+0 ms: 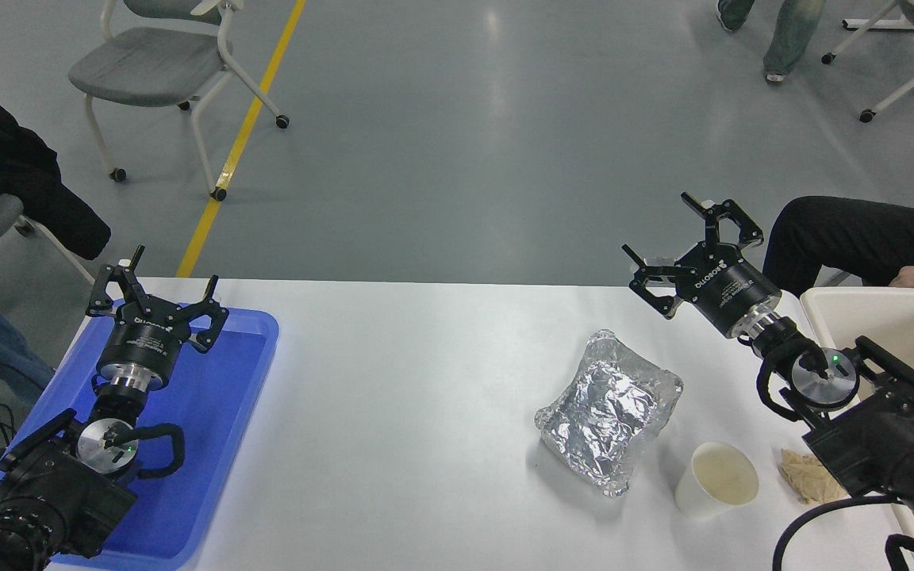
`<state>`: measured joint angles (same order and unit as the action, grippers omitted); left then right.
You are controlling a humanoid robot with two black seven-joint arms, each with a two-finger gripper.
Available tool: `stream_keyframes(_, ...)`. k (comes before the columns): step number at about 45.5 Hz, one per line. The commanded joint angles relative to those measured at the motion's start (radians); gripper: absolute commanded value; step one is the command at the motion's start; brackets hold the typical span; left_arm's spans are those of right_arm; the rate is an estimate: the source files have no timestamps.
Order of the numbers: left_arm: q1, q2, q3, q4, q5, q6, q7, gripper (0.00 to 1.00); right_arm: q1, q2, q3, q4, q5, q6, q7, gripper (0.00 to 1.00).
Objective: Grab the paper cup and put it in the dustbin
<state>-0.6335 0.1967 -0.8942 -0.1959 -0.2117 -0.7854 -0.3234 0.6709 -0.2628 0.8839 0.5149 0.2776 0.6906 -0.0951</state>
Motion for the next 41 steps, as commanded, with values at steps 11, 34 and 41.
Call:
stream_keyframes(11,0.000,0.000,0.000,0.001,0.000,0.000,0.000,1.00,0.010,0.000,0.000,0.001,0.000,0.001,0.000,1.00)
stream_keyframes(34,0.000,0.000,0.001,0.001,0.000,0.000,0.000,1.00,0.055,-0.001,-0.016,-0.001,-0.092,-0.003,0.000,1.00)
stream_keyframes(41,0.000,0.001,0.001,0.001,0.000,0.000,-0.002,1.00,0.064,-0.048,-0.022,0.013,-0.106,-0.005,-0.001,1.00)
